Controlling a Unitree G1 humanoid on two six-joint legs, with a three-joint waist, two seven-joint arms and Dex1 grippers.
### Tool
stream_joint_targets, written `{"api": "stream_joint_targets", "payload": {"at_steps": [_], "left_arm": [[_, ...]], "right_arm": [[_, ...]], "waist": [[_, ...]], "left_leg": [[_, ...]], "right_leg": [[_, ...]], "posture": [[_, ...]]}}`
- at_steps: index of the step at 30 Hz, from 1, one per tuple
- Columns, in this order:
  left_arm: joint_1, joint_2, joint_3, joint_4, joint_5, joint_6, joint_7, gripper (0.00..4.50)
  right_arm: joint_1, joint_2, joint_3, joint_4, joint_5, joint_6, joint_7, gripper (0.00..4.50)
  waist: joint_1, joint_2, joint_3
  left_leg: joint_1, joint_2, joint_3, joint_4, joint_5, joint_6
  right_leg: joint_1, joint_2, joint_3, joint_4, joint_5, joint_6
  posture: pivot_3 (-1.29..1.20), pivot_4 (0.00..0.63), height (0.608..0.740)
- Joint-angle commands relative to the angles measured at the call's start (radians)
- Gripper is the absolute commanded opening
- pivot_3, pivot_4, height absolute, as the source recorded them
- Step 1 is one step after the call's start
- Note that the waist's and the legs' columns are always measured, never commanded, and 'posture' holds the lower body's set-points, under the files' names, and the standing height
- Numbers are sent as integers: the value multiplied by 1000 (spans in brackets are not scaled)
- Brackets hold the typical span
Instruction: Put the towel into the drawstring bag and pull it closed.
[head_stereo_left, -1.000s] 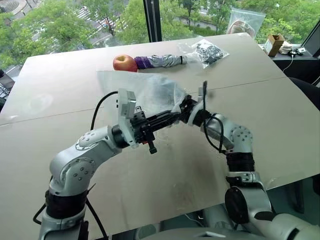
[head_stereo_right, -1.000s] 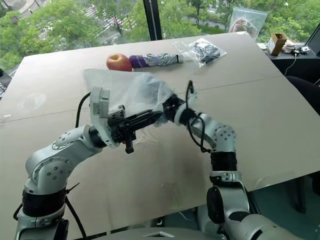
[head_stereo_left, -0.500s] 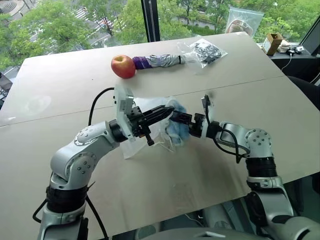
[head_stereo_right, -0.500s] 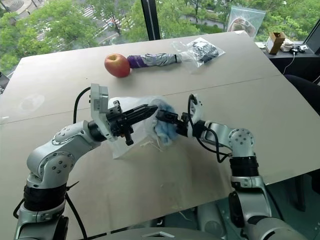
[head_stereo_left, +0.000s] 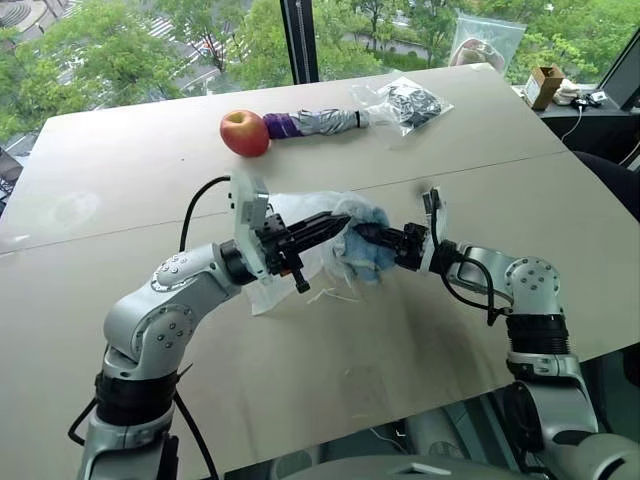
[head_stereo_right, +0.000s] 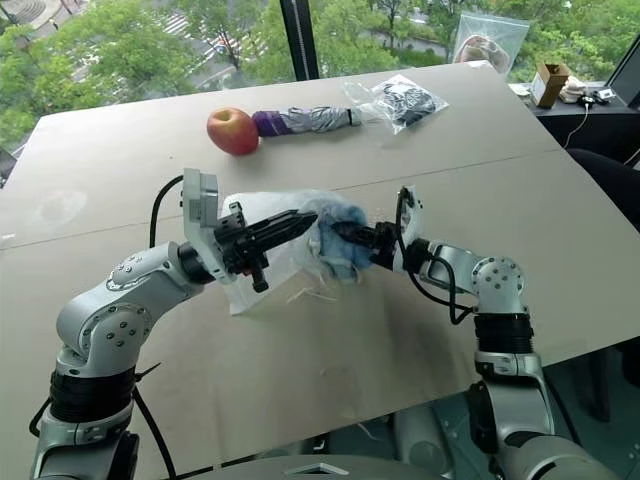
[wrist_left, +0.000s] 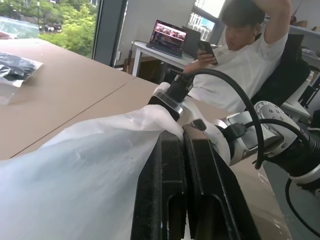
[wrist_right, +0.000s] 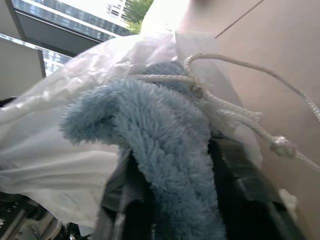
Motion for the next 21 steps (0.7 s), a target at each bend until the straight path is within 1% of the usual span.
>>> {"api": "stream_joint_targets", "payload": {"at_steps": [1, 4, 6, 12, 14, 17, 20, 21], "left_arm": [[-3, 11, -14, -23, -5, 1, -33, 0], [-5, 10, -27, -23, -11, 9, -48, 0], [-6, 4, -31, -22, -20, 9, -62, 0], [-14, -14, -58, -34, -22, 16, -80, 0], [-11, -23, -66, -41, -21, 16, -73, 0], [-3, -29, -75, -48, -15, 14, -71, 0], [-2, -31, -80, -51, -18, 16, -72, 0], [-2, -33, -83, -55, -21, 19, -71, 0]], "right_arm": [[-31, 47, -51, -24, 123, 15, -33, 102], [-49, 110, -81, 6, 245, 6, -104, 102], [-47, 174, -87, 44, 293, -23, -167, 102], [-23, 334, -73, 99, 360, -109, -343, 102], [-11, 347, -42, 63, 399, -94, -354, 102], [23, 307, 40, -14, 459, -9, -316, 102], [7, 289, 44, 20, 465, -28, -339, 102], [-3, 301, 26, 44, 454, -70, -358, 102]], "waist": [[0, 0, 0], [-1, 0, 0], [-1, 0, 0], [-1, 0, 0], [2, 0, 0], [0, 0, 0], [-3, 0, 0], [-3, 0, 0]], "left_leg": [[0, 0, 0, 0, 0, 0], [0, 0, 0, 0, 0, 0], [0, 0, 0, 0, 0, 0], [1, 0, 0, 0, 0, 0], [0, 0, 0, 0, 0, 0], [-1, 0, 0, 1, 0, 0], [0, 0, 0, 0, 0, 0], [0, 0, 0, 0, 0, 0]], "right_leg": [[0, 0, 0, 0, 0, 0], [0, 0, 0, 0, 0, 0], [0, 0, 0, 1, 0, 0], [0, 0, 0, 1, 0, 0], [0, -1, 0, 1, 0, 0], [0, -1, 0, 0, 0, 0], [0, 0, 0, 1, 0, 0], [0, 0, 0, 1, 0, 0]], "posture": [[0, 150, 740], [0, 150, 740], [0, 150, 740], [0, 150, 740], [0, 150, 740], [0, 150, 740], [0, 150, 740], [0, 150, 740]]}}
